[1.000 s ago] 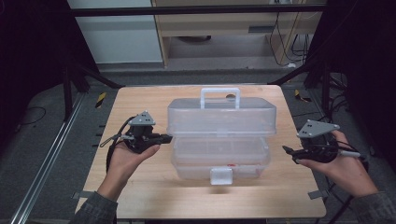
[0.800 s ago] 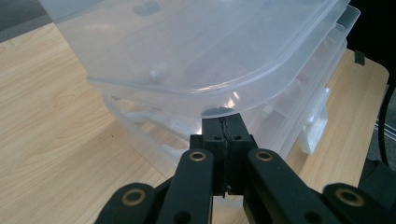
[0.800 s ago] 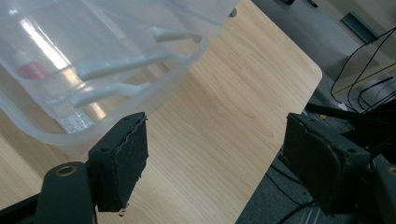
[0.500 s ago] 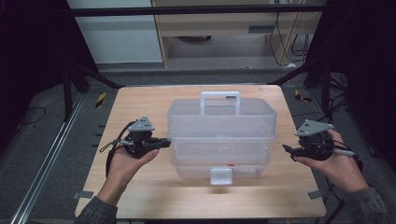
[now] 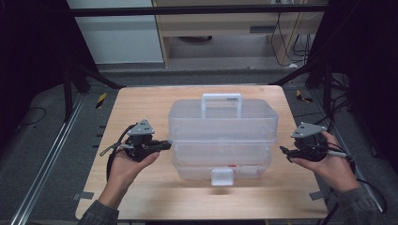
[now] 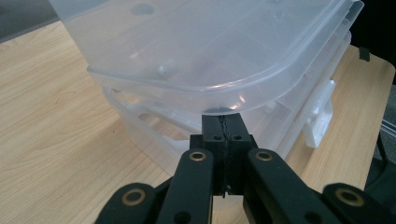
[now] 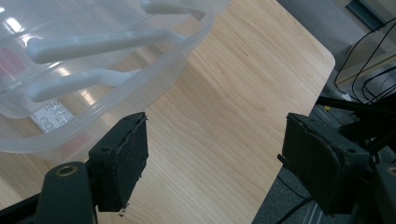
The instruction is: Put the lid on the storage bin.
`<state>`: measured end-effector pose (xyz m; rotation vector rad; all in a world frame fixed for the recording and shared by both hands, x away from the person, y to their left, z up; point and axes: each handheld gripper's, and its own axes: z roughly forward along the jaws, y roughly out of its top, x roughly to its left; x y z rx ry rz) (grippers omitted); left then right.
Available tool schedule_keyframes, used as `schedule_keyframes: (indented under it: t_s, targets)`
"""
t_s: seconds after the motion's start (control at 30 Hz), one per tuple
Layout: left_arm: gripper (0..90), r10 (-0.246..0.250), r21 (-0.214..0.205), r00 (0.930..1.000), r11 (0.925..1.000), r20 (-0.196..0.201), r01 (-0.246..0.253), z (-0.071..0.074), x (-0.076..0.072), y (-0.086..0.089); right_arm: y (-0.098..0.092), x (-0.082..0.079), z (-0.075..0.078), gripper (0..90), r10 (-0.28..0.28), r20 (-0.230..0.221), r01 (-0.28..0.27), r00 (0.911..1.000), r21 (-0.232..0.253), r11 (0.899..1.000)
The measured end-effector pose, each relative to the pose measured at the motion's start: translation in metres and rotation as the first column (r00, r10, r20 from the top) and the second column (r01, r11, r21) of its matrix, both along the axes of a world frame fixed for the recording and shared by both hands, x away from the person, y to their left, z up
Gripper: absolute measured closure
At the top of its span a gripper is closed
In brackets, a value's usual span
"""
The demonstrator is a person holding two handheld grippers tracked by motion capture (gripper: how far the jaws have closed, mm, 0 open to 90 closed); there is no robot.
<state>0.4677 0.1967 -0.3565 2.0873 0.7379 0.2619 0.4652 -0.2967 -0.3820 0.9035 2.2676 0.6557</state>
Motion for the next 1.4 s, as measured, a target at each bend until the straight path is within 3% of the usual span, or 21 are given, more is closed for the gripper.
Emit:
schedule_keyframes:
  t_s: [0.43,0.97,1.03,1.07,1.1,1.2,1.4]
  targets:
    - [89.9,0.007,-0.015,1.0000,0.9999,-0.003,-0.007,-0.007,-0.002,0.003,0.002,0.004,-0.009,22.6,-0.007,-0.010,0.007,0.9999,-0.004,1.000]
    - [89.9,-0.004,-0.015,0.9999,0.9999,-0.011,0.004,-0.028,-0.009,0.004,0.002,0.005,-0.028,22.6,-0.021,-0.020,0.021,0.9996,0.001,1.000]
    - [89.9,-0.005,-0.020,0.9999,0.9998,-0.016,0.005,-0.029,-0.009,0.005,0.002,0.007,-0.030,22.6,-0.023,-0.022,0.023,0.9995,0.002,1.000]
    - [89.9,-0.011,-0.055,0.9993,0.9985,-0.036,0.009,-0.032,-0.011,0.005,0.002,0.008,-0.031,22.6,-0.023,-0.022,0.023,0.9995,0.002,1.000]
    - [89.9,-0.011,-0.055,0.9993,0.9985,-0.036,0.009,-0.032,-0.011,0.005,0.002,0.008,-0.032,22.6,-0.024,-0.024,0.024,0.9994,0.000,1.000]
    - [89.9,-0.002,-0.006,1.0000,1.0000,-0.001,0.002,-0.031,-0.015,0.003,0.002,0.010,-0.034,22.6,-0.026,-0.025,0.026,0.9993,0.002,1.000]
    - [89.9,0.007,0.000,1.0000,1.0000,0.001,-0.007,-0.035,-0.015,0.008,0.001,0.012,-0.042,22.6,-0.028,-0.033,0.028,0.9991,0.005,1.000]
